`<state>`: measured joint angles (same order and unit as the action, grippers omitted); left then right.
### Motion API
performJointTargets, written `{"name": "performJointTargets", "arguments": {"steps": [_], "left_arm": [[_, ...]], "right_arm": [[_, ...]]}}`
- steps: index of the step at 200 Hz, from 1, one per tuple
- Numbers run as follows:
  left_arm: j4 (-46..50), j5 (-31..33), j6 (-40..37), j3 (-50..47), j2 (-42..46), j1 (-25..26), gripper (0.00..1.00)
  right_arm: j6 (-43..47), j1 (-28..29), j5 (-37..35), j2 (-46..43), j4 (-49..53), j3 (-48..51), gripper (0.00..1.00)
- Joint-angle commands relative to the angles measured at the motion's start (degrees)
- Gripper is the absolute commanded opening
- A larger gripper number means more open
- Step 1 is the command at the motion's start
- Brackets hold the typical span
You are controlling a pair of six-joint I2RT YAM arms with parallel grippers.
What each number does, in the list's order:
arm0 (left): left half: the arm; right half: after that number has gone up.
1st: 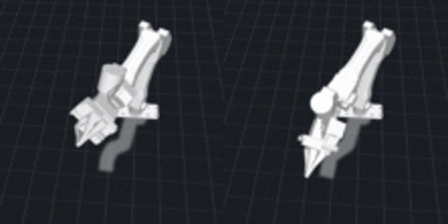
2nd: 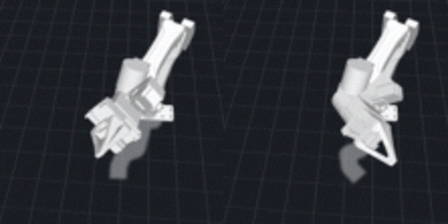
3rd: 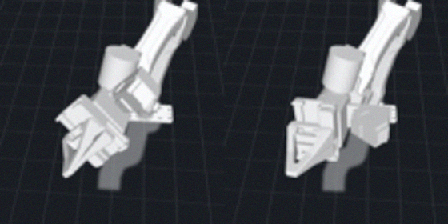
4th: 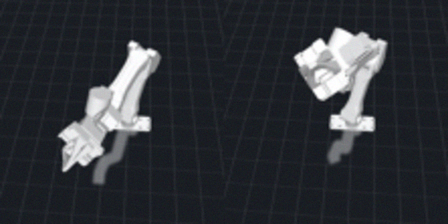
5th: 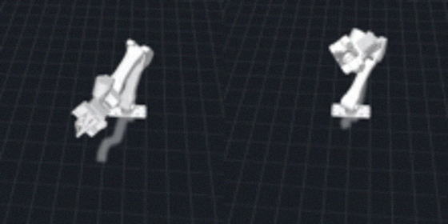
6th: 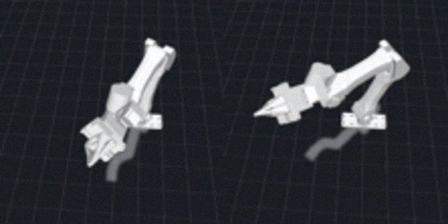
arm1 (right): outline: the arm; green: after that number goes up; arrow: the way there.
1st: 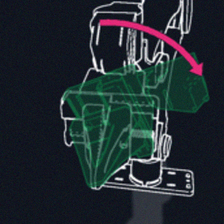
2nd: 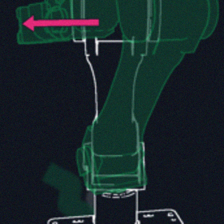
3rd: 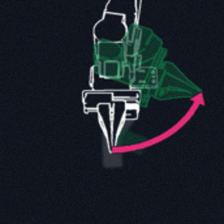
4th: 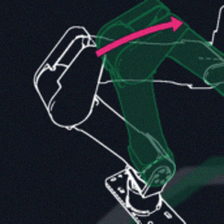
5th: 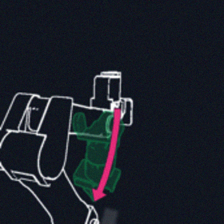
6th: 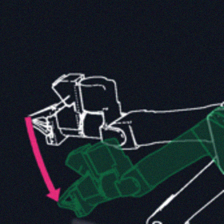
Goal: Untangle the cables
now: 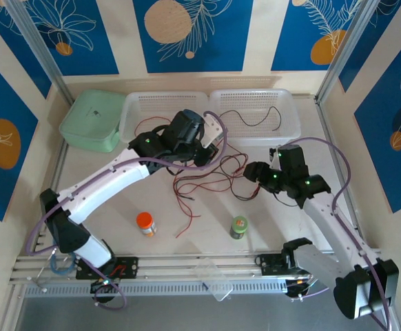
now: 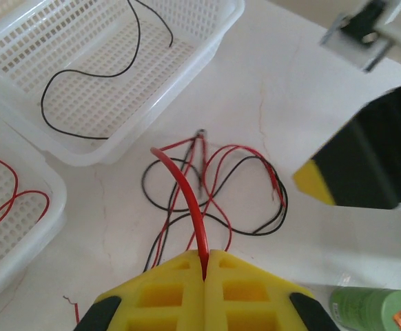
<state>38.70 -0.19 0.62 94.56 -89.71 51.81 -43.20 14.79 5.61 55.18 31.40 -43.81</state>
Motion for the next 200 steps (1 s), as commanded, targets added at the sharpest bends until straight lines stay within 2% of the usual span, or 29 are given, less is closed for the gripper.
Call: {"name": "performJointTargets", "arguments": {"steps": [1, 54, 139, 162, 200], "left_arm": [[2.07, -1.50, 0.70, 5.04, 2.84, 1.00, 0.00], [3.87, 0.07, -0.34, 9.70, 5.28, 2.11, 0.00], [5.55, 4.55, -3.62, 14.98, 7.60, 3.17, 0.00], [5.20, 10.03, -5.15, 16.20, 7.55, 3.14, 0.00], [5.39, 26.78, -8.42, 20.80, 4.07, 2.06, 0.00]], "right_arm": [[-5.21, 1.23, -0.19, 2.53, -6.19, 0.92, 0.58], [-9.83, 4.15, -5.35, 7.93, -11.50, 0.84, 0.55], [-12.69, 5.30, -8.50, 8.31, -13.09, 3.19, 0.54], [-12.35, 5.26, -8.86, 7.86, -12.56, 3.65, 0.54], [-11.14, 5.43, -9.29, 6.03, -10.46, 4.57, 0.54]]}}
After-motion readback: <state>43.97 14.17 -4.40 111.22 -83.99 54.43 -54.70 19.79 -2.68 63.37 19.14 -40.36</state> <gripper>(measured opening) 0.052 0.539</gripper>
